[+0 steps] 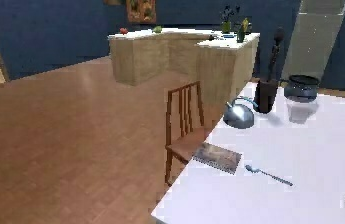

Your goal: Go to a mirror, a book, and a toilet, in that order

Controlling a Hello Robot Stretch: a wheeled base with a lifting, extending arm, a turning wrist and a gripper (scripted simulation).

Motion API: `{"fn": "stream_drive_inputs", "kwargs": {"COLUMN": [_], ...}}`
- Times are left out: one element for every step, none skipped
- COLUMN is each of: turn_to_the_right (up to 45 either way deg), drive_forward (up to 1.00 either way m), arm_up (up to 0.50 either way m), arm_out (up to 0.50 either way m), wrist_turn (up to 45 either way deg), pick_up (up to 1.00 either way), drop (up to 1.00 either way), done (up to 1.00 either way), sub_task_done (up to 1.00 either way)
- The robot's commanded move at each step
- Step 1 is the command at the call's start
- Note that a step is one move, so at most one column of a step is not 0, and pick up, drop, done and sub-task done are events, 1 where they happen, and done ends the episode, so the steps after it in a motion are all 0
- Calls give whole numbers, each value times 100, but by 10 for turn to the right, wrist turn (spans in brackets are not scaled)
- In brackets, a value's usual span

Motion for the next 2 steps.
{"fn": "stream_drive_inputs", "kwargs": {"turn_to_the_right": [-450,-90], "drive_forward": [0,0], "arm_up": [0,0], "arm_out": [0,0], "wrist_turn": [0,0], "pick_up": [0,0], "drop": [0,0], "done": [0,0], "sub_task_done": [0,0]}}
